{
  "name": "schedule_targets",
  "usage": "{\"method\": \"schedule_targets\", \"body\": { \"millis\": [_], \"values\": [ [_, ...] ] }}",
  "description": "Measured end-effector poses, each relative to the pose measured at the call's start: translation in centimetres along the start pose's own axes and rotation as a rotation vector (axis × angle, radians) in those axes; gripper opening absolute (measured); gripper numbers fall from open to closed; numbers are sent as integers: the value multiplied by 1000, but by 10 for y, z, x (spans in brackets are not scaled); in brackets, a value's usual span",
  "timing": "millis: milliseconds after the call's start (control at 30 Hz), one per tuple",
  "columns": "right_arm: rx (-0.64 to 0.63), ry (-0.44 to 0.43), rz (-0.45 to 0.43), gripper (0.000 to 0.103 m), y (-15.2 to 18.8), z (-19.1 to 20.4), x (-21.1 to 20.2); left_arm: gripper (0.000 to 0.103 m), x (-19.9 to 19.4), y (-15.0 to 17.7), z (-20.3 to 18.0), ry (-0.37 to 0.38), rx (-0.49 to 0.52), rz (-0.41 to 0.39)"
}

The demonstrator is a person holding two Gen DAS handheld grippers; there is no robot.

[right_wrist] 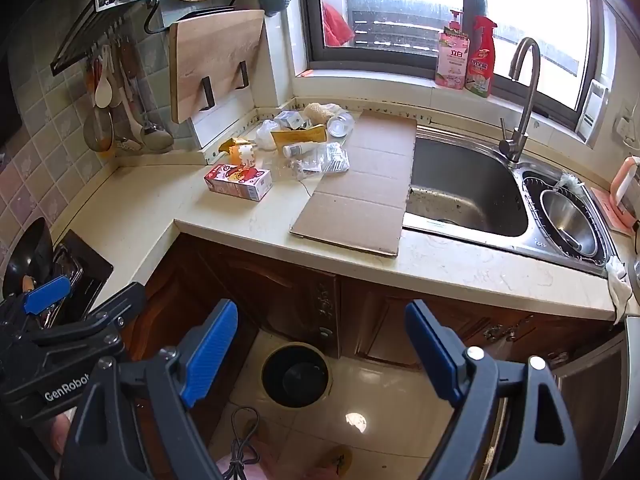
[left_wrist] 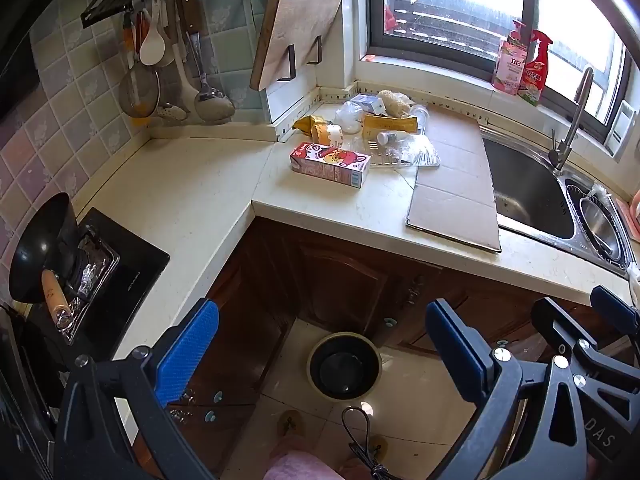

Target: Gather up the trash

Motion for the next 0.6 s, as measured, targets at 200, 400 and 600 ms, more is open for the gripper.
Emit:
{"method": "schedule_targets", "body": {
  "millis": [200, 400, 600],
  "values": [
    [2, -4, -2, 86, -3, -2, 1, 102, 0, 0, 1, -2, 2, 2],
    [5, -7, 1, 86, -6, -5, 4, 102, 2, -8, 3, 2, -1, 3],
    [7, -9, -4, 86, -8, -4, 4, 102, 4, -17, 1, 4, -2, 6]
  ]
}}
Point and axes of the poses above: each gripper's, at about its wrist camera, not at the fingertips, and x roughly the way its jaws point, z to its left, y to its underside, the point moved 2 cm from there along x, roughly the way its jaws point, and after that the axes turned 4 degrees about -x, right-handed, at the moved point
